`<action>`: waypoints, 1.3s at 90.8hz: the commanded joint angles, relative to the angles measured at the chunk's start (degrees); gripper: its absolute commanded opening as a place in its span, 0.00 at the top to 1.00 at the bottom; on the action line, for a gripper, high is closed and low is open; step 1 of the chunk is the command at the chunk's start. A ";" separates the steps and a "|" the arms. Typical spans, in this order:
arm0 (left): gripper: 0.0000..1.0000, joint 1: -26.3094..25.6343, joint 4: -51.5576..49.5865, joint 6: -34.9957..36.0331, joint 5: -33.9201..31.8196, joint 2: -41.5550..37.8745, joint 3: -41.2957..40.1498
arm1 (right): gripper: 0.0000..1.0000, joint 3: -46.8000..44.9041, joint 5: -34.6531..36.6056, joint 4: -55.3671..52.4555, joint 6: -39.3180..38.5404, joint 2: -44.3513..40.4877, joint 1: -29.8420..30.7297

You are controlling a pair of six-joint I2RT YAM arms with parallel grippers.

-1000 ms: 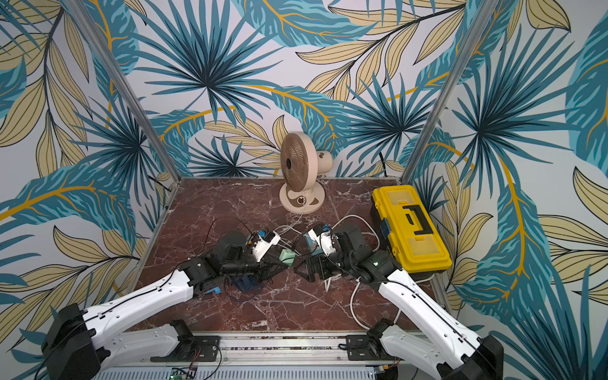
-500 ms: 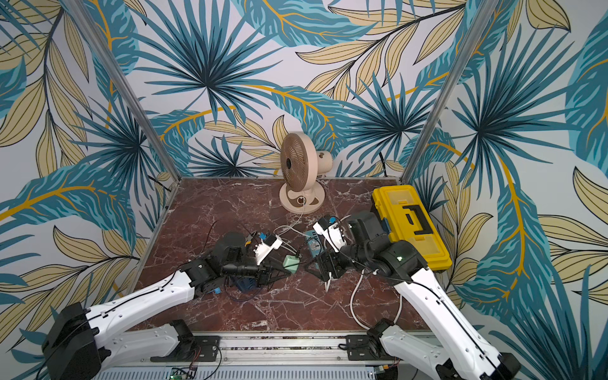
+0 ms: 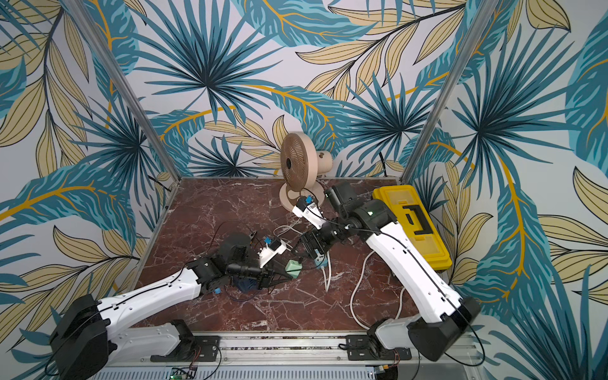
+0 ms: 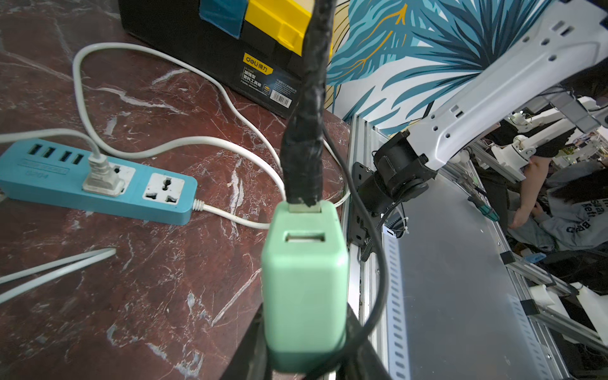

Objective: Plug the desk fan into the power strip
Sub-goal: Pick up the plug from the center of the board.

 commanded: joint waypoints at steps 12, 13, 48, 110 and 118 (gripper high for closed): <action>1.00 1.55 1.32 5.96 7.75 -1.22 1.94 | 0.21 1.05 -7.12 -8.85 -11.83 4.08 0.47; 1.00 1.74 1.40 5.97 8.03 -1.31 1.89 | 0.21 0.65 -7.40 -8.80 -12.02 4.10 0.56; 1.00 4.51 2.72 6.31 14.43 -1.34 1.99 | 0.30 -8.63 -8.75 -3.60 -11.37 2.65 2.99; 1.00 4.54 3.06 5.96 16.33 -0.20 2.27 | 0.60 -9.04 -13.90 3.56 -8.98 6.93 4.61; 1.00 4.57 2.86 5.97 16.18 -0.17 2.40 | 0.62 -10.45 -15.23 5.74 -8.17 5.64 4.69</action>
